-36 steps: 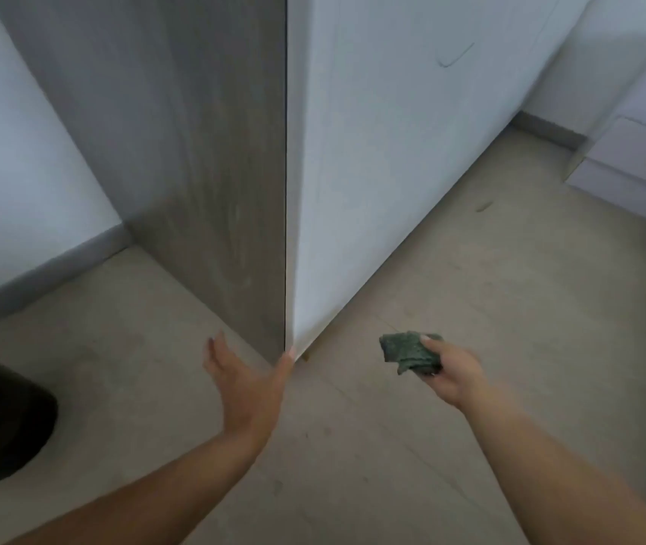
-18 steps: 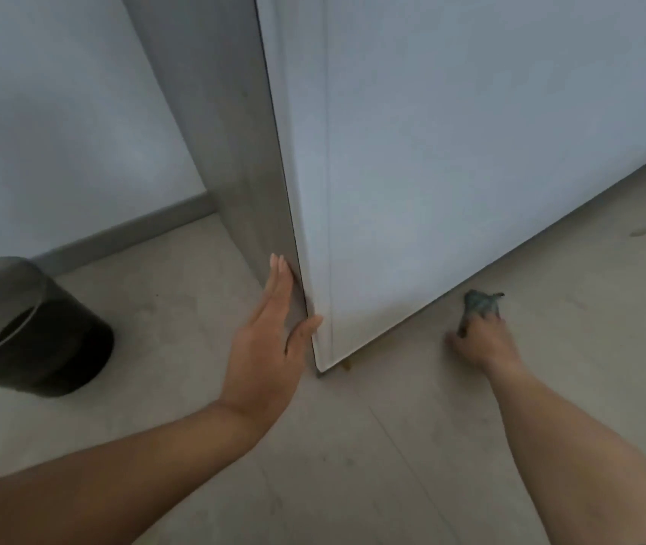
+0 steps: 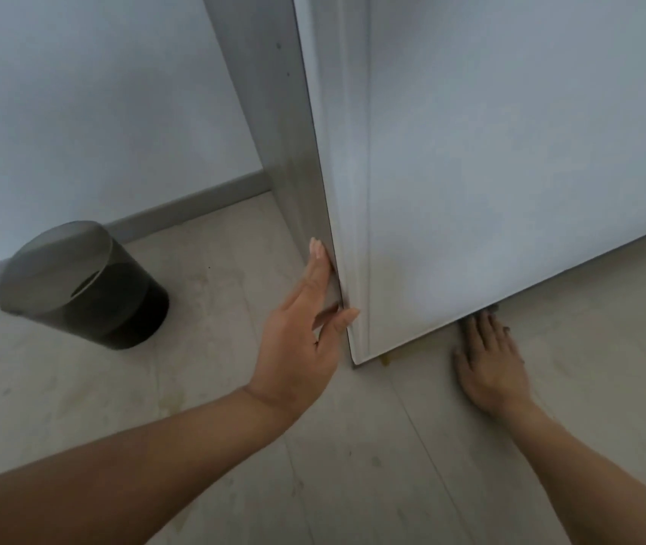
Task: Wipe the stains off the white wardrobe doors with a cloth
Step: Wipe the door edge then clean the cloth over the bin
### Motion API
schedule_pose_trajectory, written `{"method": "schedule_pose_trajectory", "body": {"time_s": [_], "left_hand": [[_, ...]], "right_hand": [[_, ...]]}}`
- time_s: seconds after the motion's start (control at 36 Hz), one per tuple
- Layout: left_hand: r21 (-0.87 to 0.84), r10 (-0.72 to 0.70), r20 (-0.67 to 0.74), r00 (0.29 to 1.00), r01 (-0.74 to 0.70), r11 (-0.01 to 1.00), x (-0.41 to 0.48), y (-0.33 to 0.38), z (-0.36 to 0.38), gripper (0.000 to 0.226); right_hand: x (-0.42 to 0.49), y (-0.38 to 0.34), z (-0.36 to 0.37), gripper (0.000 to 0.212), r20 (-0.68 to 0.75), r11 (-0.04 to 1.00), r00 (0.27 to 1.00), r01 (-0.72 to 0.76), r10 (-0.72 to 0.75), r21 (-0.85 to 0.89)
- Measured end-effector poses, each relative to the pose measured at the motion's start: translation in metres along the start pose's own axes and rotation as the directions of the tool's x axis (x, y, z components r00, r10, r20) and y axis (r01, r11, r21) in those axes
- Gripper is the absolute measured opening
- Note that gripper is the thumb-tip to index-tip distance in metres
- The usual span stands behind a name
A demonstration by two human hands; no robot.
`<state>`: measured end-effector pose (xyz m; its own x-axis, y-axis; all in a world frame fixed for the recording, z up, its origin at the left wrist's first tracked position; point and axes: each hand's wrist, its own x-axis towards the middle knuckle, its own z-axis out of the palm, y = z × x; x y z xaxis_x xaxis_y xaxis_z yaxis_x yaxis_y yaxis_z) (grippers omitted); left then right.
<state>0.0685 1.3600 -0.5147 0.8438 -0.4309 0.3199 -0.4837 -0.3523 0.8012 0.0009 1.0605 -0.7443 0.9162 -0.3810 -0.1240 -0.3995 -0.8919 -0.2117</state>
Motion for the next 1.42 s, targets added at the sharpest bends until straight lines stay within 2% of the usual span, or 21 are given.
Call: {"method": "schedule_pose_trajectory", "body": {"time_s": [0.08, 0.14, 0.17, 0.22, 0.25, 0.31, 0.36, 0.5, 0.61, 0.67, 0.78, 0.83, 0.89, 0.94, 1.0, 1.06, 1.14, 1.19, 1.31, 1.36, 1.42], "left_hand": [[0.035, 0.007, -0.022, 1.000, -0.006, 0.999, -0.001, -0.003, 0.002, 0.076], [0.051, 0.029, -0.018, 0.999, -0.028, 0.998, -0.001, -0.003, 0.002, 0.076], [0.053, 0.035, -0.011, 0.999, -0.035, 0.998, 0.000, -0.003, 0.000, 0.076], [0.064, 0.039, -0.009, 0.999, -0.039, 0.997, 0.000, -0.001, -0.002, 0.076], [0.077, 0.043, -0.017, 0.999, -0.042, 0.996, 0.000, 0.001, -0.003, 0.077], [0.101, 0.049, -0.012, 0.999, -0.048, 0.994, 0.001, 0.001, -0.002, 0.078], [0.111, 0.049, 0.021, 0.999, -0.051, 0.992, 0.003, 0.000, -0.005, 0.080], [0.115, 0.093, 0.103, 0.990, -0.105, 0.988, 0.009, -0.008, -0.020, 0.085], [0.106, 0.094, 0.234, 0.968, -0.122, 0.987, 0.014, -0.014, -0.036, 0.087], [0.097, 0.077, 0.281, 0.957, -0.108, 0.989, 0.015, -0.013, -0.042, 0.085], [-0.029, 0.011, 0.239, 0.971, -0.005, 1.000, 0.025, -0.005, -0.057, 0.069], [-0.139, -0.033, 0.190, 0.981, 0.061, 0.988, 0.039, -0.003, -0.066, 0.073], [-0.202, -0.106, 0.176, 0.979, 0.141, 0.969, 0.054, -0.006, -0.072, 0.089], [-0.279, -0.207, 0.231, 0.951, 0.268, 0.922, 0.066, -0.010, -0.073, 0.110], [-0.359, -0.230, 0.340, 0.912, 0.352, 0.865, 0.072, -0.010, -0.066, 0.122], [-0.390, -0.172, 0.388, 0.905, 0.331, 0.859, 0.073, -0.008, -0.056, 0.129], [-0.385, -0.170, 0.400, 0.901, 0.333, 0.861, 0.072, -0.006, -0.047, 0.121], [-0.418, -0.176, 0.399, 0.900, 0.349, 0.839, 0.070, -0.007, -0.044, 0.119], [-0.441, -0.164, 0.414, 0.895, 0.355, 0.824, 0.071, -0.009, -0.042, 0.118], [-0.445, -0.158, 0.419, 0.894, 0.353, 0.823, 0.072, -0.009, -0.041, 0.118], [-0.444, -0.155, 0.421, 0.894, 0.352, 0.824, 0.072, -0.009, -0.041, 0.118]], "right_hand": [[-0.012, 0.012, 0.004, 0.080, 0.152, 0.965, 0.958, 0.255, -0.243, -0.067], [-0.012, 0.016, -0.004, 0.085, 0.152, 0.959, 0.951, 0.280, -0.271, -0.038], [-0.012, 0.013, -0.008, 0.083, 0.120, 0.973, 0.966, 0.229, -0.228, 0.004], [-0.016, -0.001, -0.011, 0.074, -0.022, 0.979, 1.000, -0.015, 0.020, 0.202], [-0.017, -0.013, -0.011, 0.072, -0.084, 0.936, 0.982, -0.135, 0.171, 0.326], [-0.017, -0.046, -0.015, 0.072, -0.043, 0.843, 0.933, -0.302, 0.357, 0.445], [-0.022, -0.081, -0.012, 0.070, 0.035, 0.877, 0.952, -0.293, 0.303, 0.382], [-0.060, -0.120, 0.018, 0.077, 0.051, 0.990, 0.998, -0.043, 0.036, 0.134], [-0.061, -0.106, 0.016, 0.085, 0.074, 0.984, 0.996, 0.035, -0.048, 0.175], [-0.060, -0.106, 0.018, 0.087, 0.027, 0.975, 0.999, -0.043, 0.038, 0.218], [-0.062, -0.148, 0.024, 0.060, -0.015, 0.868, 0.925, -0.351, 0.380, 0.352], [-0.064, -0.170, 0.027, 0.062, -0.031, 0.876, 0.943, -0.296, 0.332, 0.381], [-0.075, -0.176, 0.042, 0.068, -0.063, 0.941, 0.981, -0.155, 0.182, 0.301], [-0.086, -0.167, 0.050, 0.066, -0.050, 0.975, 0.998, -0.022, 0.034, 0.221], [-0.089, -0.151, 0.050, 0.065, -0.057, 0.975, 0.997, 0.065, -0.054, 0.212], [-0.084, -0.143, 0.046, 0.067, -0.073, 0.974, 0.997, 0.041, -0.025, 0.225], [-0.071, -0.153, 0.046, 0.069, -0.083, 0.951, 0.976, -0.174, 0.201, 0.254], [-0.073, -0.174, 0.052, 0.065, -0.124, 0.942, 0.964, -0.193, 0.234, 0.277], [-0.093, -0.197, 0.069, 0.063, -0.120, 0.971, 0.990, -0.045, 0.075, 0.234], [-0.099, -0.183, 0.069, 0.059, -0.134, 0.980, 0.990, 0.078, -0.053, 0.186], [-0.095, -0.165, 0.063, 0.058, -0.136, 0.979, 0.987, 0.112, -0.089, 0.169]]}}
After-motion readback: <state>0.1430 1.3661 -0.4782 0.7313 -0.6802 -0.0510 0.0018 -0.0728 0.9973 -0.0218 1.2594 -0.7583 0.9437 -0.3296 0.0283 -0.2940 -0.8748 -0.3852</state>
